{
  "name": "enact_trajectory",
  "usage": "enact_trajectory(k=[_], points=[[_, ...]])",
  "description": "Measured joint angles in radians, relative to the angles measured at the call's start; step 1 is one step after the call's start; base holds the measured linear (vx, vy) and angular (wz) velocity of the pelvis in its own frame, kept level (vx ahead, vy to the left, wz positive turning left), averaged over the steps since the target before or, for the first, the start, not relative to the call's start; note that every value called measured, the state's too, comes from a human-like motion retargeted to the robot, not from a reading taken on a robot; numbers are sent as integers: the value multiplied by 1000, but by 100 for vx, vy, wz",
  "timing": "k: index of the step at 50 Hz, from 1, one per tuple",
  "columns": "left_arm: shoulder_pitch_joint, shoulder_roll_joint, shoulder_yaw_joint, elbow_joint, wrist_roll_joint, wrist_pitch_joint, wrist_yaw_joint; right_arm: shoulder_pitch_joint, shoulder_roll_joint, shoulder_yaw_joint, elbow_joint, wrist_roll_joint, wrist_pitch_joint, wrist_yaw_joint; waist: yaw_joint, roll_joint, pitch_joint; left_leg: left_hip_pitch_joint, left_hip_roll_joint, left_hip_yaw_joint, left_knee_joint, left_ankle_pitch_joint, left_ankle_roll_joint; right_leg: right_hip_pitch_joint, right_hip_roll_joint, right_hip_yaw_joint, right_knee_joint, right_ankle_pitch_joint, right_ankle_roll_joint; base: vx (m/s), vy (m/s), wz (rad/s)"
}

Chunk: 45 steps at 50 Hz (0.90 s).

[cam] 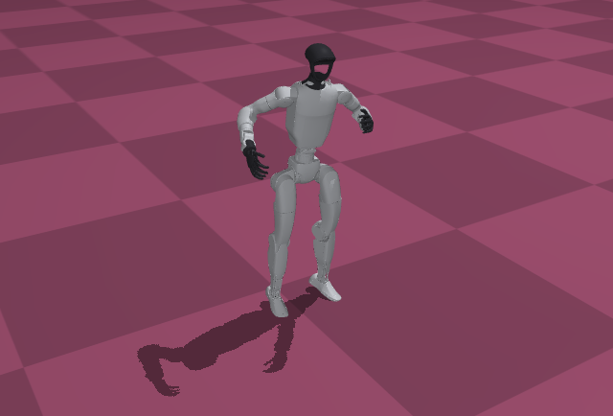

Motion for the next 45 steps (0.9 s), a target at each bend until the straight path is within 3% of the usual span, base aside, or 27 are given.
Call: enact_trajectory(k=[2,3,6,7,8,10,12,15,17,20,22,24,26,28,30,32,33,35,37,40,43,45], points=[[-19,1,22,-4,-25,-31,133,-39,-14,-21,145,-235,-16,-120,20,56,65,11,-34,-56,15,6,26,-17,-60,-35,31,-32,0,-18,-64,-101],[-27,8,33,-2,-56,-36,61,-44,-21,-29,208,-338,-3,-117,28,88,79,14,-34,-94,23,10,19,-19,-80,-53,26,-37,0,-11,-73,-95],[-4,22,55,2,-71,-25,65,1,-14,-45,300,-607,52,-144,48,169,70,21,-23,-217,27,38,8,-56,-151,-85,46,-50,0,-4,-81,-83],[-11,27,62,4,-66,-19,70,12,-3,-47,309,-678,71,-155,48,182,74,19,-16,-227,45,-16,33,-72,-186,-93,57,-58,0,-4,-92,-38],[-28,31,69,8,-59,-13,76,17,14,-51,308,-730,90,-174,42,183,83,11,-2,-203,85,-139,81,-88,-228,-99,68,-68,0,-7,-99,2],[-104,34,68,35,-49,-9,79,8,89,-70,293,-768,118,-227,14,161,124,-51,34,-190,253,-456,164,-101,-324,-99,90,-114,0,-14,-106,79],[-243,20,25,127,-50,-8,68,-35,238,-85,297,-637,108,-298,-27,116,199,-193,46,-280,527,-694,204,-76,-423,-72,122,-201,0,-26,-103,182],[-514,-106,-115,434,-27,19,110,-168,493,-19,393,-357,49,-487,-34,40,345,-383,15,-388,856,-800,177,-61,-550,-1,282,-384,0,-38,-94,154],[-637,-267,-165,690,53,59,228,-300,557,126,484,-425,60,-680,25,21,428,-395,52,-385,898,-789,150,-135,-579,22,460,-546,-32,-34,-102,-40],[-635,-456,-119,895,107,77,337,-546,525,368,544,-752,158,-784,66,20,452,-377,137,-365,800,-699,143,-309,-544,97,636,-697,-110,-24,-112,-112],[-519,-490,-54,866,14,48,281,-721,496,475,475,-909,146,-653,44,15,442,-300,209,-336,648,-577,104,-404,-467,149,760,-720,-102,2,-121,-109],[-335,-462,-1,762,-27,33,182,-812,467,555,287,-972,68,-513,19,12,407,-194,310,-298,515,-433,31,-421,-378,138,863,-732,-53,32,-128,-95],[-188,-379,58,633,-6,37,93,-859,386,601,21,-938,-2,-414,8,-16,347,-95,348,-255,332,-250,28,-388,-316,91,842,-732,-46,41,-129,-47],[-96,-265,118,503,29,45,34,-822,264,558,-272,-825,-47,-353,28,-54,283,-11,310,-237,148,-127,81,-300,-259,19,685,-686,-76,41,-127,1],[-29,-166,145,396,66,33,40,-650,141,412,-520,-628,-89,-281,37,-101,216,-9,202,-257,137,-166,92,-160,-228,-71,461,-555,-76,42,-121,79],[-6,-103,119,349,124,13,104,-424,76,240,-614,-369,-108,-171,35,-136,155,-23,80,-240,144,-170,68,-33,-178,-95,203,-290,-19,32,-126,108],[-2,-77,105,343,156,10,133,-329,67,175,-609,-249,-102,-112,43,-133,128,-28,61,-216,140,-151,44,-1,-115,-69,98,-142,-5,22,-145,68],[7,-43,91,350,198,24,146,-183,68,92,-538,-85,-66,-25,55,-114,88,-16,32,-170,102,-87,16,17,-12,16,6,34,0,16,-142,37],[-16,9,111,381,194,36,75,-169,82,94,-434,2,-14,31,71,-104,149,21,-32,-142,61,-22,35,30,-4,80,17,11,0,9,-95,-1],[39,-13,120,421,135,35,27,-110,85,102,-275,17,-15,18,96,-20,172,34,-103,-202,34,51,51,30,-43,51,86,-69,0,7,-74,-18],[123,-73,116,466,72,33,23,-99,74,131,-144,-87,-4,-11,103,97,194,38,-125,-405,10,98,-9,54,-92,21,118,-136,-10,9,-83,-15],[151,-103,111,496,56,49,24,-121,71,152,-78,-206,23,-14,120,157,209,27,-110,-454,29,81,-10,48,-146,-21,146,-187,-22,9,-95,-26]])
